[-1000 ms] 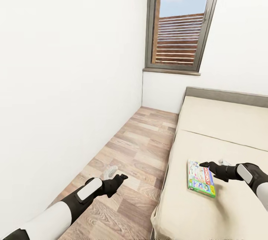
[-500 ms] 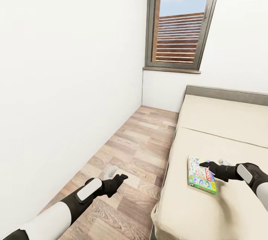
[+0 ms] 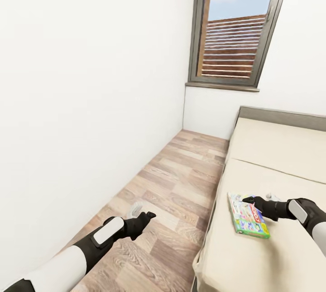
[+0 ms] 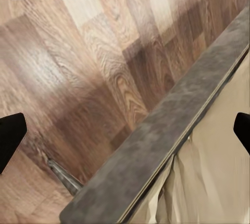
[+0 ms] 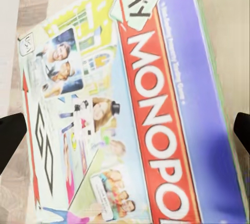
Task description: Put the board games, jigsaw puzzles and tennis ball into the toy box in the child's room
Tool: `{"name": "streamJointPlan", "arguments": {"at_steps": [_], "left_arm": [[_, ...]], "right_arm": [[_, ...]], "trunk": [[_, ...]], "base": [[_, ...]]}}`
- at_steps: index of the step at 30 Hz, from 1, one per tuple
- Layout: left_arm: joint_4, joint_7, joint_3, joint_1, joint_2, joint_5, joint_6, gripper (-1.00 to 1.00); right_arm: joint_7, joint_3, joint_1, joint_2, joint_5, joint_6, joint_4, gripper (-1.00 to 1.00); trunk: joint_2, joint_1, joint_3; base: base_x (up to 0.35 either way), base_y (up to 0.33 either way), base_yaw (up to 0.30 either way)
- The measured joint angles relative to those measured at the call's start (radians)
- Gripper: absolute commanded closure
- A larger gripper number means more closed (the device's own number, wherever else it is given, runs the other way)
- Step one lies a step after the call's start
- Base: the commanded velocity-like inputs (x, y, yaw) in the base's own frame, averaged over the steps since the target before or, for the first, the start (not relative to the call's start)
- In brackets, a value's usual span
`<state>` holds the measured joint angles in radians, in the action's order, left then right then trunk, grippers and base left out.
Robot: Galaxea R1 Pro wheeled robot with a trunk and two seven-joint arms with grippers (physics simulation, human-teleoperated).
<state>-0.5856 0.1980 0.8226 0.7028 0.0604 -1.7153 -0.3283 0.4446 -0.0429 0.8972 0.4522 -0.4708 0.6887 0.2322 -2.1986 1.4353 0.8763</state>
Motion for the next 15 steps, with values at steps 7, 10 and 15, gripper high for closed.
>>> {"name": "streamJointPlan", "arguments": {"at_steps": [7,10,15], "left_arm": [[0.0,0.0,-0.001,0.0,0.0,0.0,0.0,-1.0],[0.0,0.0,-0.001,0.0,0.0,0.0,0.0,-1.0],[0.0,0.0,-0.002,0.0,0.0,-0.001,0.0,-1.0]], "right_arm": [[0.003,0.001,-0.001,0.0,0.0,0.0,0.0,-1.0],[0.004,0.001,-0.002,0.0,-0.001,0.0,0.0,-1.0],[0.004,0.001,-0.002,0.0,0.0,0.0,0.0,-1.0]], "trunk": [[0.0,0.0,-0.004],[0.0,0.0,-0.005],[0.0,0.0,-0.007]], "base": [[0.0,0.0,0.202],[0.0,0.0,0.047],[0.0,0.0,0.12]]}}
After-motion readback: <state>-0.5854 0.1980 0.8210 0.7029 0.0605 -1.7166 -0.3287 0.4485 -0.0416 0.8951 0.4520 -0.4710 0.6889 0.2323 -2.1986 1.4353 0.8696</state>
